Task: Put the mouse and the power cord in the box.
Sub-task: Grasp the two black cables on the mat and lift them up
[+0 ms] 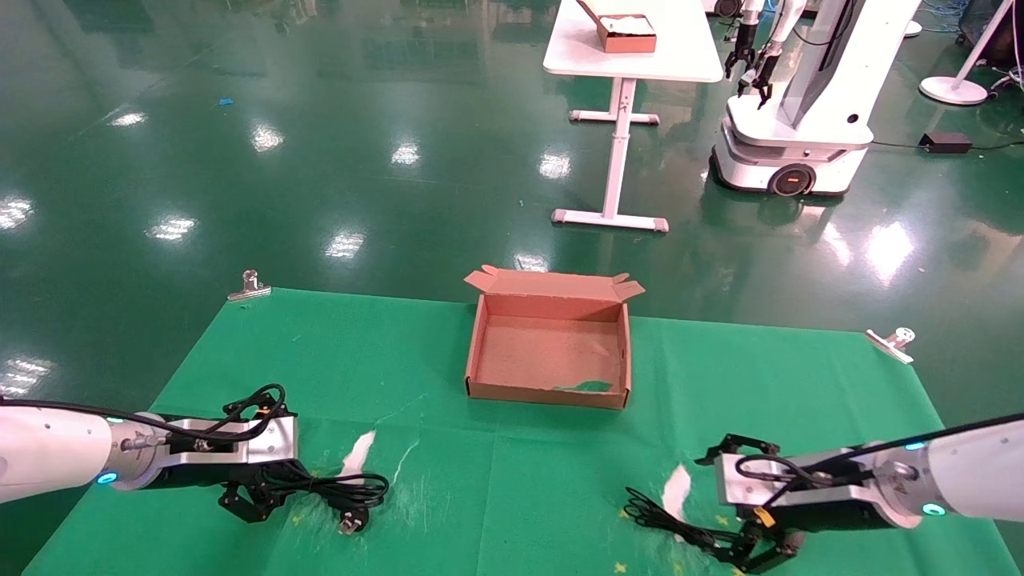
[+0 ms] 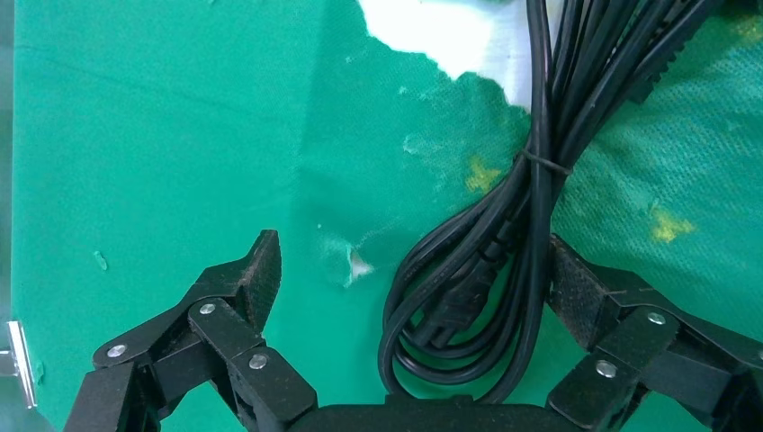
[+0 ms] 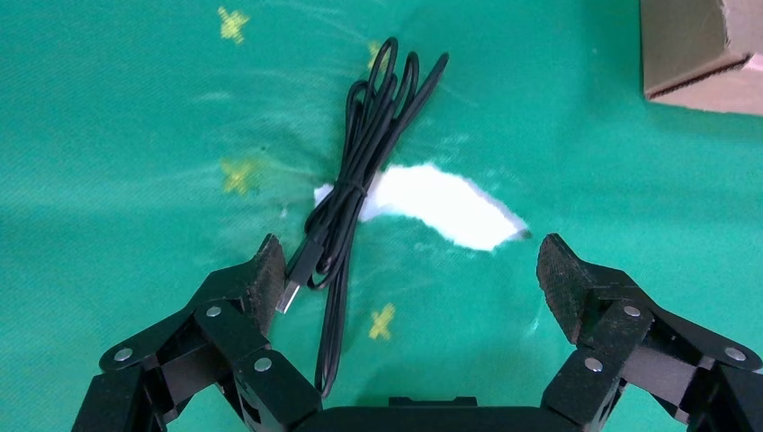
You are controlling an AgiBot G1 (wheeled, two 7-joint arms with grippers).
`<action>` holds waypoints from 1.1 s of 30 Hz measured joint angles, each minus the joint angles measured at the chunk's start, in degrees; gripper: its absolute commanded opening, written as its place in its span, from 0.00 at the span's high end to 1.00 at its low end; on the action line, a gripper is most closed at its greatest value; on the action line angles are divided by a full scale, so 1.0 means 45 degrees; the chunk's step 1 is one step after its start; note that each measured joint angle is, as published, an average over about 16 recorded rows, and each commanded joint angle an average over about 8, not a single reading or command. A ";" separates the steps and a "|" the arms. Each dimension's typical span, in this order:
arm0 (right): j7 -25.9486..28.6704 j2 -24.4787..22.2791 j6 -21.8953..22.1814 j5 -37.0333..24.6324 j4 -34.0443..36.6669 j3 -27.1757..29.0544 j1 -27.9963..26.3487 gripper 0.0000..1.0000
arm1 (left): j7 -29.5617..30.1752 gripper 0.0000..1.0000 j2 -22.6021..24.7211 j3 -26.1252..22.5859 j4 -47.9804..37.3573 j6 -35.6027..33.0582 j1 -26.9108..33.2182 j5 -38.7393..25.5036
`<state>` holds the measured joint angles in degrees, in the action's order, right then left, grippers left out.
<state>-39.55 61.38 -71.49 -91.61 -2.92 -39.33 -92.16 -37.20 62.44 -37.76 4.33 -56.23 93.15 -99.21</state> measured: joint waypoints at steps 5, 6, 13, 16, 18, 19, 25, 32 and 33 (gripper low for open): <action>-0.0160 0.0155 0.0143 0.0027 0.0269 0.0020 -0.0047 0.00 | -0.0269 0.00 0.0103 0.0087 -0.0200 0.0048 0.0003 0.0127; -0.0181 0.0174 0.0160 0.0033 0.0310 0.0025 -0.0052 0.00 | -0.0324 0.00 0.0116 0.0104 -0.0229 0.0030 0.0008 0.0153; -0.0258 0.0210 0.0229 0.0108 0.0528 0.0077 -0.0040 0.00 | -0.0675 0.00 0.0162 0.0208 -0.0401 -0.0107 0.0042 0.0308; -0.0265 0.0182 0.0244 0.0168 0.0587 0.0119 -0.0021 0.00 | -0.0800 0.00 0.0159 0.0238 -0.0465 -0.0155 0.0060 0.0353; -0.0267 0.0160 0.0257 0.0205 0.0616 0.0145 -0.0005 0.00 | -0.0879 0.00 0.0150 0.0250 -0.0507 -0.0184 0.0069 0.0371; -0.0267 0.0149 0.0266 0.0222 0.0628 0.0156 0.0005 0.00 | -0.0916 0.00 0.0143 0.0253 -0.0528 -0.0194 0.0072 0.0376; -0.0250 0.0095 0.0309 0.0317 0.0683 0.0222 0.0086 0.00 | -0.1090 0.00 0.0106 0.0269 -0.0650 -0.0222 0.0079 0.0398; -0.0211 0.0069 0.0304 0.0345 0.0708 0.0242 0.0193 0.00 | -0.1253 0.00 0.0080 0.0271 -0.0745 -0.0296 0.0074 0.0401; -0.0205 0.0068 0.0299 0.0346 0.0708 0.0243 0.0206 0.00 | -0.1273 0.00 0.0080 0.0272 -0.0754 -0.0306 0.0073 0.0401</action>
<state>-40.47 61.69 -70.14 -90.05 0.27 -38.24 -91.24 -42.93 62.80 -36.54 0.94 -57.61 93.48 -97.40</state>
